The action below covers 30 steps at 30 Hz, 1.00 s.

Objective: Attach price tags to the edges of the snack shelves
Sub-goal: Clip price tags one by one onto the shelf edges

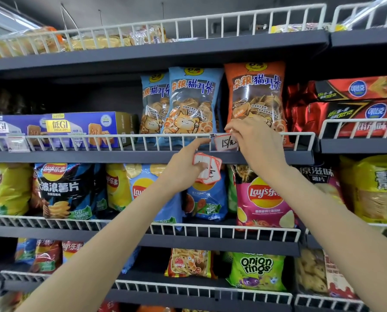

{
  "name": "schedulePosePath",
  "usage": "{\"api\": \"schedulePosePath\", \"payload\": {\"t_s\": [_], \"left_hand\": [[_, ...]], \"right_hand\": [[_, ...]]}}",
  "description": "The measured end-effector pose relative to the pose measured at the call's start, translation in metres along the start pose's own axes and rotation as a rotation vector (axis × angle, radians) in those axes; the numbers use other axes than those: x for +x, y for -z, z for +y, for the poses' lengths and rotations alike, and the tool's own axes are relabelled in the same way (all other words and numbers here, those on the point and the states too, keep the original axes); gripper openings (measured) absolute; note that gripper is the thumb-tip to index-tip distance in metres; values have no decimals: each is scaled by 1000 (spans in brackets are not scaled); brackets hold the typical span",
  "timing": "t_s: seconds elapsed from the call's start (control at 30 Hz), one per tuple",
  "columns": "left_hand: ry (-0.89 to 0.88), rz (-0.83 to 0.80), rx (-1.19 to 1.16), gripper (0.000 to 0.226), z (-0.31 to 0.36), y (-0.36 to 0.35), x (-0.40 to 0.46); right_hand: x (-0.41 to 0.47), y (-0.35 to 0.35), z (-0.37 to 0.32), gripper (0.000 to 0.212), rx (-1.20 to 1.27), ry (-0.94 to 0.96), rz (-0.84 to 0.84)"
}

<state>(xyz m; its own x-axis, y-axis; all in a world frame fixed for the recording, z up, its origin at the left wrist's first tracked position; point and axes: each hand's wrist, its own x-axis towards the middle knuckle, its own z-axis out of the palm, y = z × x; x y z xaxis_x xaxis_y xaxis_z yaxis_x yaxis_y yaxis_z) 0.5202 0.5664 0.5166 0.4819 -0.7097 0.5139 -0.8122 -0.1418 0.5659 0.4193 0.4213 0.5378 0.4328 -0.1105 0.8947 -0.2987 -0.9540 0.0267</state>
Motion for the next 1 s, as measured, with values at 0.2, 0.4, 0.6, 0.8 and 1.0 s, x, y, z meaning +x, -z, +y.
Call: {"api": "schedulePosePath", "payload": {"t_s": [0.2, 0.4, 0.6, 0.8, 1.0], "left_hand": [[-3, -4, 8, 53, -2, 0, 2], [-15, -2, 11, 53, -1, 1, 3], [-22, -12, 50, 53, 1, 3, 3], [-24, -27, 26, 54, -3, 4, 7], [-16, -34, 29, 53, 0, 5, 6]], "right_hand": [[-6, -4, 1, 20, -84, 61, 29], [-10, -8, -2, 18, -30, 61, 88], [-8, -8, -2, 18, -32, 101, 99], [-10, -10, 0, 21, -63, 96, 92], [-8, -10, -1, 15, -90, 100, 75]]}}
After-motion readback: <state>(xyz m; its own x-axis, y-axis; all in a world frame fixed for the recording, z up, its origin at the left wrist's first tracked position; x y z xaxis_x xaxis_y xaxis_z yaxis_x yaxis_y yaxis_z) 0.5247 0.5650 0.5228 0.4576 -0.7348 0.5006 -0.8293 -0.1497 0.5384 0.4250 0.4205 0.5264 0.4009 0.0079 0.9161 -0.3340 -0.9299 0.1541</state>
